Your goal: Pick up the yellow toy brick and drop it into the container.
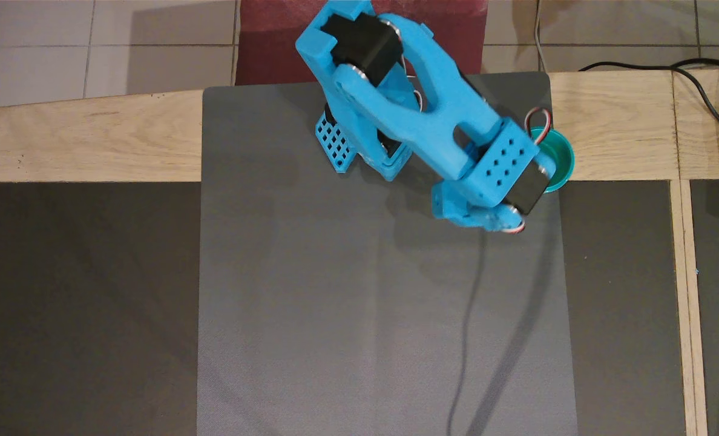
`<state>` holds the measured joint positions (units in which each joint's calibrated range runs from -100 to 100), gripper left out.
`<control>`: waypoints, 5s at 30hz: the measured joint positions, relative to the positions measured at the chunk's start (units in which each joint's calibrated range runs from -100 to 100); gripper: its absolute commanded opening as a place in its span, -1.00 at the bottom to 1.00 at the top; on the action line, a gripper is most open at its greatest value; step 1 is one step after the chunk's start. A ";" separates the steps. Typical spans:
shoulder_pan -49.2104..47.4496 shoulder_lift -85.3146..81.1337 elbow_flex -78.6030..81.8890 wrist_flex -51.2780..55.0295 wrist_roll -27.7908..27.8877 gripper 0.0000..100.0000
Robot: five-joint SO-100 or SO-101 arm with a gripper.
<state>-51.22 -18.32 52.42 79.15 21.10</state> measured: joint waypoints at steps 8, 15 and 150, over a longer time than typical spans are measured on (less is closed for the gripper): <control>-6.53 0.00 0.00 0.00 -1.37 -1.00; -9.28 0.09 0.00 0.00 -2.01 -1.00; 3.19 0.09 -25.65 18.48 2.70 -1.00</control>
<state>-48.03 -18.23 26.78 97.62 23.80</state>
